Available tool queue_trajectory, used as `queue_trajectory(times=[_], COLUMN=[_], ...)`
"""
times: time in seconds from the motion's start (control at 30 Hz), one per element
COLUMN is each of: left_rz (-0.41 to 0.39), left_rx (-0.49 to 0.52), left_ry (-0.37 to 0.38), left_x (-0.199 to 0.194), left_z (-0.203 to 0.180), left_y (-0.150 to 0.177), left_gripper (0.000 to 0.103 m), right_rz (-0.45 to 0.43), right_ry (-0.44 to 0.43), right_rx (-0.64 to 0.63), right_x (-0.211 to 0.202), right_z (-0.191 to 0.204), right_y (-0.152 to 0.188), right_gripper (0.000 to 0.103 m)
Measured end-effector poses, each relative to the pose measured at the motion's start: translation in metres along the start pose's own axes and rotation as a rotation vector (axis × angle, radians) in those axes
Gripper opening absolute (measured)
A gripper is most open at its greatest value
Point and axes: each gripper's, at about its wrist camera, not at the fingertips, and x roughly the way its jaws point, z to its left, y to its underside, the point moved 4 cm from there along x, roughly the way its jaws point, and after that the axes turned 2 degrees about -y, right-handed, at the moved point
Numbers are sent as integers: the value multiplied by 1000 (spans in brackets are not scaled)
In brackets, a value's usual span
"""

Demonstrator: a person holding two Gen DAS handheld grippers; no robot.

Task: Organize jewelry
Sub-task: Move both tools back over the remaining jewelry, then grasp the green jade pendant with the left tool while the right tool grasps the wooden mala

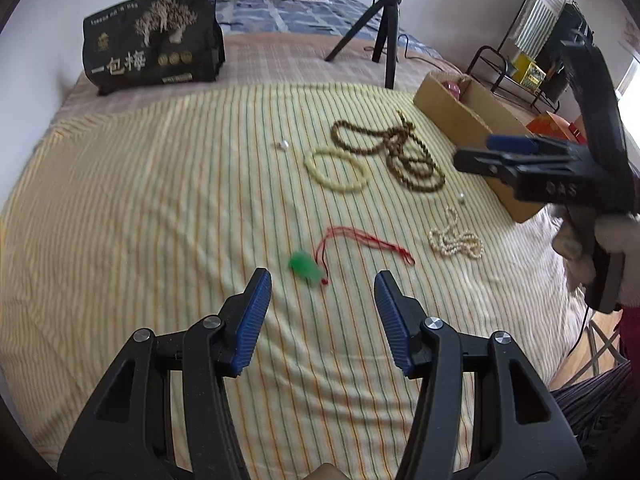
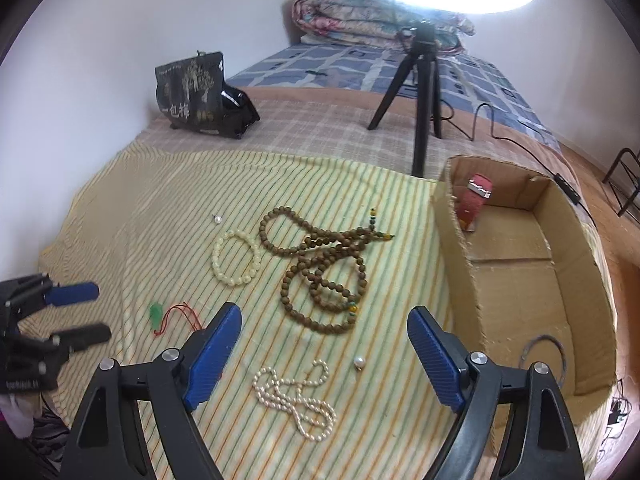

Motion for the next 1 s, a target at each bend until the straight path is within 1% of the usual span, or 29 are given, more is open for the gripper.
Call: queue_trajectory(times=[0.1,0.2,0.37,0.53,0.67,0.7,0.73,0.87,0.93,1.0], left_rz=[14,41,54,59,68,66,63,62,58,54], left_rx=[-4,-36,-39,-15,-39,-45,-46,-72,-68,-61], left_ry=[-1,18,13,-15,-16,-15,-16,-7,-9,-14], left_x=[6,17,28,40,50,52,52,56,57,57], left_z=[0,5,8,5,8,9,9,13,13,12], left_y=[5,10,12,10,6,4,3,-1,-3,-3], left_gripper=[55,55,55,55,54,54,50,45,41,41], right_rz=[30,69,98,113,119,119,119,122,123,125], right_ry=[-12,-37,-35,-10,-5,-6,-7,-9,-7,-7], right_rx=[-19,-15,-2,2,9,12,14,16,14,16], right_x=[19,39,61,74,79,80,81,85,87,89], right_z=[5,8,6,2,-2,-4,-4,-6,-6,-6], right_y=[-6,-9,-13,-14,-16,-16,-17,-18,-19,-19], right_gripper=[85,83,83,83,83,83,83,83,83,83])
